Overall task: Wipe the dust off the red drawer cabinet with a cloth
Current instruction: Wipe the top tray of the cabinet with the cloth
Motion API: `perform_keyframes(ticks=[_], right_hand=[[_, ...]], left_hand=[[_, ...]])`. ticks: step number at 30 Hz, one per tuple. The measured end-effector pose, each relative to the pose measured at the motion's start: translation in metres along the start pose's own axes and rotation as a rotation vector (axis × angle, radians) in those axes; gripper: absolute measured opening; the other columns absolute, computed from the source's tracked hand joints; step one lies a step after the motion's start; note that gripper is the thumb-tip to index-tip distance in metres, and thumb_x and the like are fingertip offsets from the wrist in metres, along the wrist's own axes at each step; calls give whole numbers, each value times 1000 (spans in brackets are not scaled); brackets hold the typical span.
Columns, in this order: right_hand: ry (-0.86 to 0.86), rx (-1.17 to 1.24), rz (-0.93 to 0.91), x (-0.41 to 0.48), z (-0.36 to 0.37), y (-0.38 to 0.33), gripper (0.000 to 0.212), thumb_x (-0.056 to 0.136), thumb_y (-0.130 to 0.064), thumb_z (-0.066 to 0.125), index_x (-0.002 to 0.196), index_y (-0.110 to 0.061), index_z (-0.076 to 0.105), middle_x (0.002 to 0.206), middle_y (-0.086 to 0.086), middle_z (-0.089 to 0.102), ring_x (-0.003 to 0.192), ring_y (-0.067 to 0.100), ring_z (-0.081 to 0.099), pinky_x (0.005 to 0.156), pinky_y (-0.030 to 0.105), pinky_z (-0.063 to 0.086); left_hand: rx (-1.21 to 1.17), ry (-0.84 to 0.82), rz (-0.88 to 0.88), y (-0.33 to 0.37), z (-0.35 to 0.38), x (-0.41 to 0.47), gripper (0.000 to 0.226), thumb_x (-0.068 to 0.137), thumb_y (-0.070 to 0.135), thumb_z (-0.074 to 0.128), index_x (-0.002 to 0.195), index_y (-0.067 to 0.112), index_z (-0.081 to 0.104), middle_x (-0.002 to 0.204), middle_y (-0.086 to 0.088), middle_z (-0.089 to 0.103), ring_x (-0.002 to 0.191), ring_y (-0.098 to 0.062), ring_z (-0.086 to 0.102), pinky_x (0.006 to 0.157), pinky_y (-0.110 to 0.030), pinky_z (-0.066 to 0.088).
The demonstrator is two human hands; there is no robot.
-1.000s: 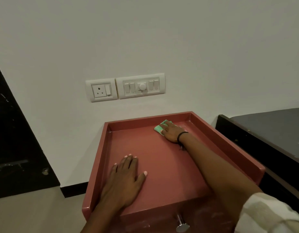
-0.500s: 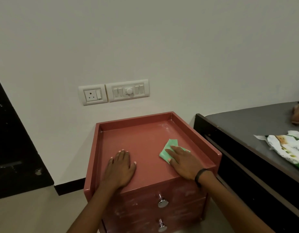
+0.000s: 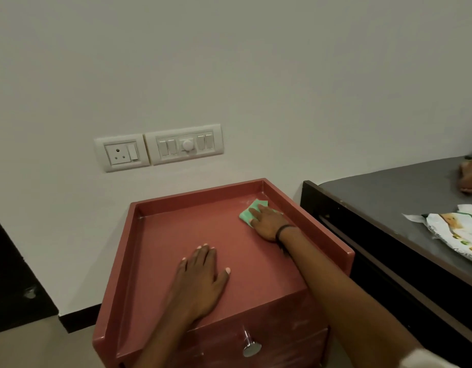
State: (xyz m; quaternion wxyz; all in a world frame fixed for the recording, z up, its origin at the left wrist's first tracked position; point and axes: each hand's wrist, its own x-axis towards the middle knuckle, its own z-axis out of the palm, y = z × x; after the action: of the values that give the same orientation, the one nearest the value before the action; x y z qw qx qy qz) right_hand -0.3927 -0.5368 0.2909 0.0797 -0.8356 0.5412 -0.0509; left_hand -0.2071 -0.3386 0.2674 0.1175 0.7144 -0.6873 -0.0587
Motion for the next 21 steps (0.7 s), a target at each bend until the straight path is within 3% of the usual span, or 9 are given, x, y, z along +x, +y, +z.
perform_keyframes(ticks=[6,11,16,21], right_hand=[[-29,2,44,75,-11,0,54,104,-35,23,156,-19,26,165,18,13,153,37,13,123,50,16],[-9,-14,57,74,-6,-4,55,104,-34,22,156,-18,27,165,17,18,152,36,17,122,52,18],[2,0,-12,10,-4,-12,50,104,-32,24,152,-21,35,156,13,35,144,31,33,117,48,29],[15,42,-59,-94,7,-1,50,103,-39,29,152,-30,34,162,4,28,148,26,30,119,45,28]], left_hand=[[23,34,-8,-6,11,6,73,101,63,16,163,27,2,171,7,-4,156,-8,-5,125,-36,-3],[32,32,-7,-7,12,7,72,102,62,16,163,26,3,171,5,-3,157,-10,-3,126,-37,-2],[22,7,-5,-2,3,4,70,104,58,21,163,23,9,171,2,3,157,-13,1,127,-39,2],[9,-18,-1,4,-5,-2,69,105,56,23,163,20,12,171,-2,6,157,-16,4,127,-42,4]])
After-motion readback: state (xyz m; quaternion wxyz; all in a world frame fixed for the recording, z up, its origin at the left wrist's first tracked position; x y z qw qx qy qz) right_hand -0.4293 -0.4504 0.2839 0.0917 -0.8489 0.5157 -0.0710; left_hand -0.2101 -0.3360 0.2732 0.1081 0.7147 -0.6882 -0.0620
